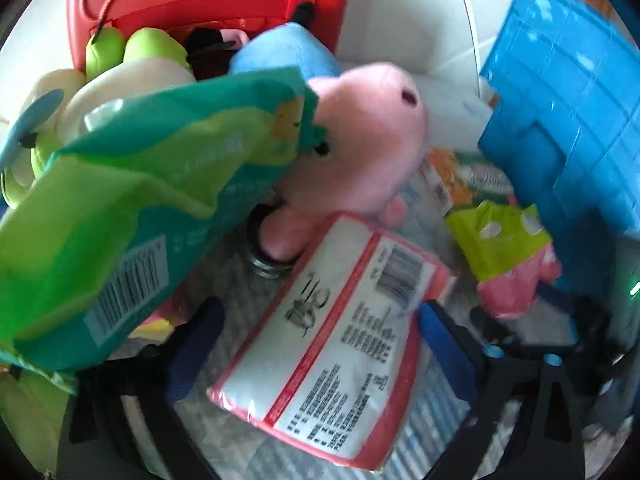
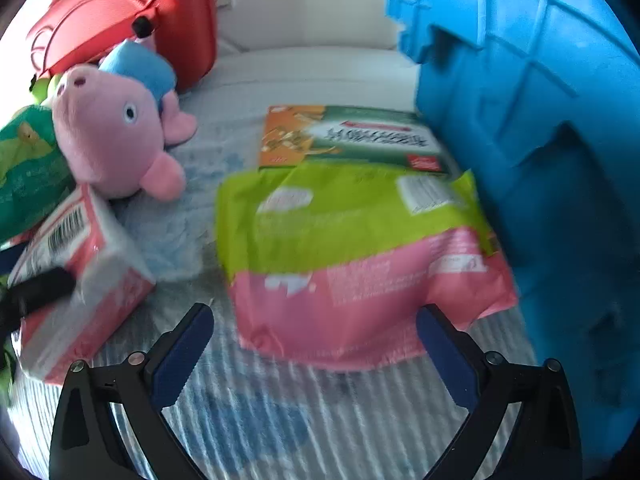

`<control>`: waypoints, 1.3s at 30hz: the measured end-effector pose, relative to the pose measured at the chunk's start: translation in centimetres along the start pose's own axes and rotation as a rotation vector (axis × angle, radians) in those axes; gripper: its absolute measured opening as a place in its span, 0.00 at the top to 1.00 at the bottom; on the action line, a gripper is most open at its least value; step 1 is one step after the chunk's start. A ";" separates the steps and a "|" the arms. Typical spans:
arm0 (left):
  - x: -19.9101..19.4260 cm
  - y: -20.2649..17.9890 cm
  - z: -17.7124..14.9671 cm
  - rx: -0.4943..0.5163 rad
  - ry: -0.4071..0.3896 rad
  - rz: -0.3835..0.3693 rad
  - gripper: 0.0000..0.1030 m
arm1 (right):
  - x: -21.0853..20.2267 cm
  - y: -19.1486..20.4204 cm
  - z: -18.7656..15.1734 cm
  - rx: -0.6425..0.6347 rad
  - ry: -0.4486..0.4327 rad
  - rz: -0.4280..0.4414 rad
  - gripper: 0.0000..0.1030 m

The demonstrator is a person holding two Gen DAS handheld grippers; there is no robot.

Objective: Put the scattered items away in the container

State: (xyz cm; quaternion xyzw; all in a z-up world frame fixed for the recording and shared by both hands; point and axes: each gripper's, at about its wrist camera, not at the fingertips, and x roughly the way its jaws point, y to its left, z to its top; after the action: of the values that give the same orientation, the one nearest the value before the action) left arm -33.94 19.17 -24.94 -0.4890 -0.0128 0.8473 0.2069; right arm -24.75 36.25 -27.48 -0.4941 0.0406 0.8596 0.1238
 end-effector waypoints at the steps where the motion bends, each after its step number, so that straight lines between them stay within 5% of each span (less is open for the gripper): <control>1: -0.3 -0.2 0.0 0.001 -0.009 0.003 0.30 | 0.0 0.1 0.0 -0.019 0.000 -0.016 0.05; 3: -1.3 -0.1 -0.3 0.013 -0.034 0.035 0.35 | -0.7 -0.3 0.1 -0.032 -0.006 -0.015 0.23; 5: -1.7 0.1 -0.7 0.027 -0.029 0.047 0.35 | -2.4 -1.0 0.0 -0.011 -0.031 0.037 0.24; 7: -2.2 0.2 -0.9 0.044 -0.002 0.033 0.36 | -3.8 -1.2 -0.2 -0.016 -0.064 0.026 0.18; 8: -2.5 0.1 -1.1 0.059 0.014 0.029 0.34 | -4.1 -1.3 -0.3 -0.020 -0.069 0.017 0.04; 9: -2.7 -0.3 -1.3 0.083 0.027 0.029 0.33 | -4.2 -1.3 -0.3 -0.019 -0.065 0.017 0.00; 13: -2.3 -1.2 -2.4 0.172 0.056 0.057 0.16 | -4.1 -1.3 -0.3 -0.011 -0.068 0.014 0.00; 17: -0.3 0.3 -1.5 0.061 0.064 -0.006 0.11 | -2.3 0.6 0.9 -0.070 -0.086 -0.010 0.00; 21: 0.2 -0.6 -1.5 0.043 0.029 0.001 0.19 | 1.1 1.2 1.6 -0.114 -0.054 -0.114 0.18; 26: -0.4 -0.5 -2.1 0.029 0.025 0.000 0.21 | 0.0 -1.3 1.1 -0.051 -0.007 -0.005 0.31; 32: -1.4 -0.4 -2.3 0.042 0.080 0.056 0.22 | -2.1 -3.5 -3.9 -0.036 0.094 0.074 0.50; 37: -0.8 -1.2 -2.0 0.041 0.073 0.075 0.22 | -5.1 -4.9 -5.2 0.044 0.069 0.089 0.49; 39: -0.1 -1.3 -1.6 0.027 0.068 0.069 0.22 | -6.1 -4.8 -4.5 0.099 0.024 0.106 0.24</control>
State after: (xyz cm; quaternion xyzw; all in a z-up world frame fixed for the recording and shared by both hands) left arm -32.08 20.02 -25.39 -0.5150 0.0224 0.8368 0.1845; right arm -16.79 38.95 -24.28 -0.4948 0.1108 0.8559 0.1018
